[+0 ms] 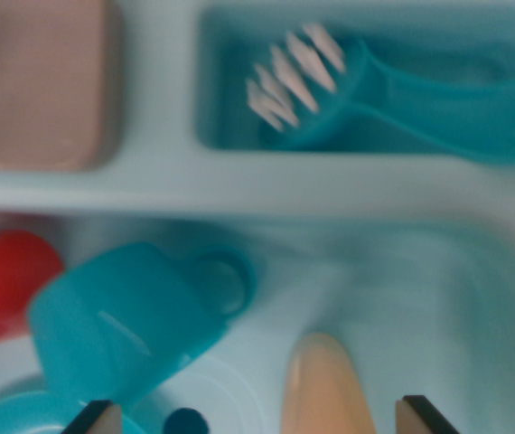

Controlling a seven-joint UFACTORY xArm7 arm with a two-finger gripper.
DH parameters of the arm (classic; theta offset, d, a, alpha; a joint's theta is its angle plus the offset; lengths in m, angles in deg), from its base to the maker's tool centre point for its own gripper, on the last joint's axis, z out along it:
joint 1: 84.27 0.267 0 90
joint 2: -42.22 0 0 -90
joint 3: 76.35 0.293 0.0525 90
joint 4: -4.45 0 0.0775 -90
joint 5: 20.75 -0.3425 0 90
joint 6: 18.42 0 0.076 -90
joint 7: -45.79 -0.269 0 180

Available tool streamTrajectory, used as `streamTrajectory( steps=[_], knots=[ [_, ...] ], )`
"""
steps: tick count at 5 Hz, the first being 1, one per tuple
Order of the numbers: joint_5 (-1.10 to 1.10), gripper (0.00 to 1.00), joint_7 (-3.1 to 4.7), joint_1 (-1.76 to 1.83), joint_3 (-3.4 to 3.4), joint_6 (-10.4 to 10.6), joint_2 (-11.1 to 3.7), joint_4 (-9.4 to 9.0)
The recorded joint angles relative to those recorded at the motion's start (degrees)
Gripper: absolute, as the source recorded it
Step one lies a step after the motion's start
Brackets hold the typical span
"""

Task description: Pick detergent from the sink

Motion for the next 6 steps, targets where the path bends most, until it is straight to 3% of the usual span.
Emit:
streamTrajectory(
  steps=[1, 6],
  knots=[
    [-0.12, 0.0, 0.73, -0.24, -0.29, 1.4, -0.45, -1.16],
    [-0.28, 0.0, 1.67, -0.56, -0.67, 3.3, -1.03, -2.64]
  ],
)
